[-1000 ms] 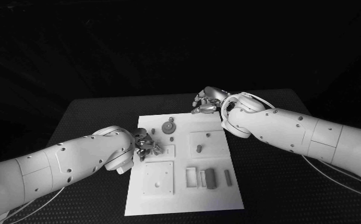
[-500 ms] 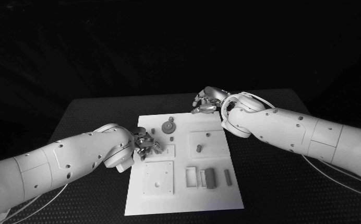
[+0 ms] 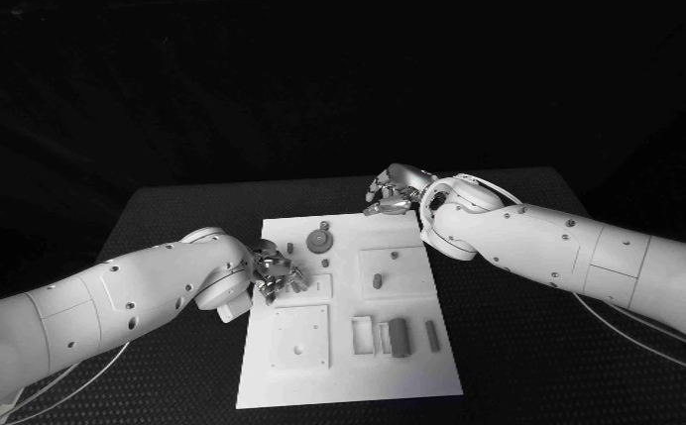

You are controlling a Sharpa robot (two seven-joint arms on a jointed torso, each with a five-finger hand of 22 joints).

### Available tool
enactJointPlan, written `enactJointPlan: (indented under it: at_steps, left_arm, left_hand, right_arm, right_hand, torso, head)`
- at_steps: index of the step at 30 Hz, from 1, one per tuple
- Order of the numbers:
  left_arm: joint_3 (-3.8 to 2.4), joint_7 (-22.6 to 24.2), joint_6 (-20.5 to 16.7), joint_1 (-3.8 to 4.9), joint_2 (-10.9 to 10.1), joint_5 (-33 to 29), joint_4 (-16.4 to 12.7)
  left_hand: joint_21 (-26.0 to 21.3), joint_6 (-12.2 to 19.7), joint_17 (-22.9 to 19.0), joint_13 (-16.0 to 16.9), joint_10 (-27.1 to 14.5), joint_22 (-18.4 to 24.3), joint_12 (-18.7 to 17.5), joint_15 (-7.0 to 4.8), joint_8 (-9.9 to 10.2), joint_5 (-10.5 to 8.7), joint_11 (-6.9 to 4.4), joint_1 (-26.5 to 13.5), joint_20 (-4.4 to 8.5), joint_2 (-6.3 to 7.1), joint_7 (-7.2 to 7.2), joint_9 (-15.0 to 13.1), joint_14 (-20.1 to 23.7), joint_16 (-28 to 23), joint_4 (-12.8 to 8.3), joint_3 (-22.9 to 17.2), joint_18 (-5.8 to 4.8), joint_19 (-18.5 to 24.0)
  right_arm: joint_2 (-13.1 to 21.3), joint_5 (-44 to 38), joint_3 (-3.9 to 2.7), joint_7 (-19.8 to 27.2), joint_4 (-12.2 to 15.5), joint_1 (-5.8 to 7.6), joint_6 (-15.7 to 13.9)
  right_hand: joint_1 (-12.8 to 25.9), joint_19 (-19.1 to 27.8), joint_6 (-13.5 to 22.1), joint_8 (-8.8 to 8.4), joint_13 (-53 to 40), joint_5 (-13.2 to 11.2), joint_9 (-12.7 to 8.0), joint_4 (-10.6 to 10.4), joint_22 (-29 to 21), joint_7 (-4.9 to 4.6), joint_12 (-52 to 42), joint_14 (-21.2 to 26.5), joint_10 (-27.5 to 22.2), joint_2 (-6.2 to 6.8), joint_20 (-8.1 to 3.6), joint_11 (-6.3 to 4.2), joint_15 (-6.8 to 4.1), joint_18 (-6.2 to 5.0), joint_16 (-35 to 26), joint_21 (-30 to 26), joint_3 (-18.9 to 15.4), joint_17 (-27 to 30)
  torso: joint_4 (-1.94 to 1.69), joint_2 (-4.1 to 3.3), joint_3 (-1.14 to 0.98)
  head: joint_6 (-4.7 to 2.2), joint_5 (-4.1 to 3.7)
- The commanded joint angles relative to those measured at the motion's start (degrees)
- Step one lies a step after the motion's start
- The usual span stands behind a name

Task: Assemble the parts on the task board

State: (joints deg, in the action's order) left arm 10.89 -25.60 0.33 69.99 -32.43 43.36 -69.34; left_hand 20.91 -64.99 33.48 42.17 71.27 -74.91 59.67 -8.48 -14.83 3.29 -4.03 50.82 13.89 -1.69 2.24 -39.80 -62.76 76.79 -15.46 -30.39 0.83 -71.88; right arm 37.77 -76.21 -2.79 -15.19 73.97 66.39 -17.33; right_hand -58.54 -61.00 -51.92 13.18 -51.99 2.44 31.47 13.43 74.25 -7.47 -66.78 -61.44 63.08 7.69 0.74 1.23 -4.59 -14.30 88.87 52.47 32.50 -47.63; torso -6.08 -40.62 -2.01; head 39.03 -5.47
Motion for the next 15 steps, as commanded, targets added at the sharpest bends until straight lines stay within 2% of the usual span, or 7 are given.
enactJointPlan:
  at_steps: [1,5,15]
  left_arm:
    - [-0.08,-1.8,4.4,0.28,0.4,-0.4,0.4]
    - [-0.12,-3.2,6.9,0.61,1.1,0.1,1.6]
    - [-0.16,-4.9,7.2,1.13,2.1,1.9,3.1]
  left_hand:
    - [0.4,-0.5,-0.1,-0.1,0.3,-1.3,0.3,-0.16,-0.8,0.65,-0.21,2.9,0.04,-3.19,-0.09,-0.9,-0.2,0.3,-1.1,-1.7,-0.83,-0.1]
    - [0.5,-0.5,-0.1,-0.1,0.3,-1.3,0.3,-0.16,-0.9,1.04,-0.22,2.9,0.04,-3.14,-0.1,-1.0,-0.2,0.3,-1.1,-1.9,-0.83,-0.1]
    - [0.6,-0.4,-0.1,-0.2,0.3,-1.3,0.3,-0.16,-0.9,1.12,-0.22,3.1,0.05,-3.03,-0.1,-1.2,-0.2,0.3,-1.2,-2.1,-0.83,-0.1]
  right_arm:
    - [-0.1,-0.3,-0.03,0.2,0.0,-0.02,0.7]
    - [-0.1,-0.3,-0.03,0.2,0.0,-0.02,0.8]
    - [-0.4,-0.2,-0.03,0.2,-0.2,-0.04,0.8]
  right_hand:
    - [0.0,0.0,0.2,-0.21,0.1,0.3,0.0,0.0,0.1,-0.37,-0.3,-0.2,-0.4,-0.43,-0.45,0.11,-0.15,-0.7,-0.2,-0.3,-0.2,-0.1]
    - [0.0,0.0,0.2,-0.21,0.1,0.3,0.0,0.0,0.1,-0.37,-0.3,-0.2,-0.4,-0.46,-0.45,0.11,-0.15,-0.7,-0.2,-0.3,-0.2,-0.1]
    - [0.0,0.0,0.2,-0.22,0.1,0.3,0.0,0.1,0.1,-0.37,-0.3,-0.2,-0.4,-0.48,-0.45,0.11,-0.15,-0.7,-0.2,-0.3,-0.2,-0.1]
  torso:
    - [0.03,-0.02,0.01]
    - [0.0,-0.01,0.01]
    - [0.02,-0.04,0.01]
  head:
    - [0.06,-0.01]
    - [0.12,-0.01]
    - [0.19,-0.05]
